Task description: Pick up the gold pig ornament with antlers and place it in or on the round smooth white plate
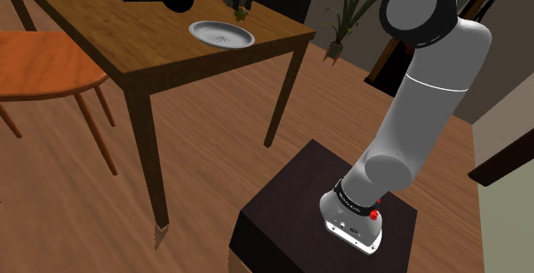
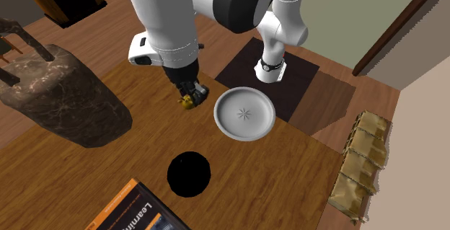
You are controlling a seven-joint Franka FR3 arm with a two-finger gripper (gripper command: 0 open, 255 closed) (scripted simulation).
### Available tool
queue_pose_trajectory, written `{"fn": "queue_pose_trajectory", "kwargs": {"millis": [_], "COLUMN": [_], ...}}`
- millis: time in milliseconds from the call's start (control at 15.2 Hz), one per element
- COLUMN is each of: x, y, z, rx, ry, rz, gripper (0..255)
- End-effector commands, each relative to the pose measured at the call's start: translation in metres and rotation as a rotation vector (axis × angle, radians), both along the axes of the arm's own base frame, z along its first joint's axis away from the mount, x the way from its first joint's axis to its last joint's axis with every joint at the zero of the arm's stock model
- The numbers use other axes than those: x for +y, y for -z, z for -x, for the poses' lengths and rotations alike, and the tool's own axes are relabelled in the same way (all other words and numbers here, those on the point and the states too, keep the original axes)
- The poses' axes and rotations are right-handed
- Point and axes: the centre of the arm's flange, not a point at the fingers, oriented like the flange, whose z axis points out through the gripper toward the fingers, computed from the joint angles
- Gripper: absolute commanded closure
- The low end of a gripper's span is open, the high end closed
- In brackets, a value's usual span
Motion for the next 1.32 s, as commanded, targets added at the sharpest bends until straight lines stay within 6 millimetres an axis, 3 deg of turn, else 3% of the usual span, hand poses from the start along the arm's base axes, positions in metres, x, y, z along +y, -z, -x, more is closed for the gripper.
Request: {"fn": "queue_pose_trajectory", "kwargs": {"millis": [0, 726, 792, 858, 1188, 1254], "x": [0.0, 0.0, -0.002, -0.002, 0.006, 0.006], "y": [-0.01, -0.068, -0.062, -0.062, 0.004, 0.006], "z": [0.0, 0.0, -0.001, -0.001, 0.005, 0.005], "rx": [0.0, 0.0, -0.001, -0.001, -0.098, -0.1], "ry": [0.0, 0.0, 0.0, 0.0, 0.043, 0.044], "rz": [0.0, 0.0, 0.0, 0.0, 0.103, 0.106], "gripper": [255, 255, 255, 0, 0, 0]}}
